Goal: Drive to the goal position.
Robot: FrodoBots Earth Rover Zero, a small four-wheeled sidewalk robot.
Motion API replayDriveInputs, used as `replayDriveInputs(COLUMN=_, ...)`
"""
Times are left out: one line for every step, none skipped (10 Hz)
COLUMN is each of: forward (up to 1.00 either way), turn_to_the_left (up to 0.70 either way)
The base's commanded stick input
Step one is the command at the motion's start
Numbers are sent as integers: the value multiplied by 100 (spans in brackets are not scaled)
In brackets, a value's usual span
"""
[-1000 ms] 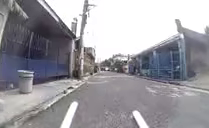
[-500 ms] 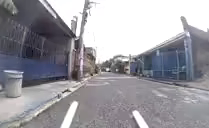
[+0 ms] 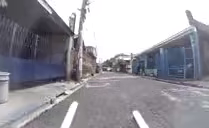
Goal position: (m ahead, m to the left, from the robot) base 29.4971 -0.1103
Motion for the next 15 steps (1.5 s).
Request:
replayDriveInputs(forward=85, turn_to_the_left=0)
replayDriveInputs(forward=85, turn_to_the_left=0)
replayDriveInputs(forward=85, turn_to_the_left=0)
replayDriveInputs(forward=85, turn_to_the_left=0)
replayDriveInputs(forward=85, turn_to_the_left=0)
replayDriveInputs(forward=85, turn_to_the_left=-1)
replayDriveInputs(forward=85, turn_to_the_left=-11)
replayDriveInputs(forward=85, turn_to_the_left=-34)
replayDriveInputs(forward=85, turn_to_the_left=-16)
replayDriveInputs(forward=85, turn_to_the_left=5)
replayDriveInputs(forward=85, turn_to_the_left=0)
replayDriveInputs(forward=85, turn_to_the_left=0)
replayDriveInputs(forward=85, turn_to_the_left=0)
replayDriveInputs(forward=85, turn_to_the_left=0)
replayDriveInputs(forward=85, turn_to_the_left=0)
